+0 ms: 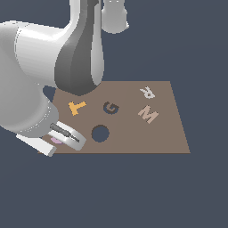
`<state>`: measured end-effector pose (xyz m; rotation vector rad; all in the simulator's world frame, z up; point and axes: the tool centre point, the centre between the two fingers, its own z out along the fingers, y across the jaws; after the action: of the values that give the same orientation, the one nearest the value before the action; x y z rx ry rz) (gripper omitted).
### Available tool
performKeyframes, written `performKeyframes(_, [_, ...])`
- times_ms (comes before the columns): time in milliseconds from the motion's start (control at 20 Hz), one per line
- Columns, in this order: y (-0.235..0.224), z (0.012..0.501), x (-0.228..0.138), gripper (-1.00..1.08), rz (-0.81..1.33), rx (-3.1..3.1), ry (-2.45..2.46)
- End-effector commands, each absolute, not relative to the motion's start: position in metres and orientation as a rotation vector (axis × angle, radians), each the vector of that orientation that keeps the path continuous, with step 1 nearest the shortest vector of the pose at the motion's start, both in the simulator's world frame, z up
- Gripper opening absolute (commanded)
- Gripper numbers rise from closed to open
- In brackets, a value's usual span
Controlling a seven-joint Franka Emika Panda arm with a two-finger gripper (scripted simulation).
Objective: Insert a designated object into the corresponding slot on a board.
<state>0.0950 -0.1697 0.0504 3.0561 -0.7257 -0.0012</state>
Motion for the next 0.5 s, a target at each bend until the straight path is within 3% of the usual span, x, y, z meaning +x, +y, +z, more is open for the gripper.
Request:
performKeyframes(0, [-0.171,0.05,0.096,1.0,0.0,3.055,-0.731])
performKeyframes(450, [-0.171,0.032,0.096,1.0,0.0,3.055,-0.732])
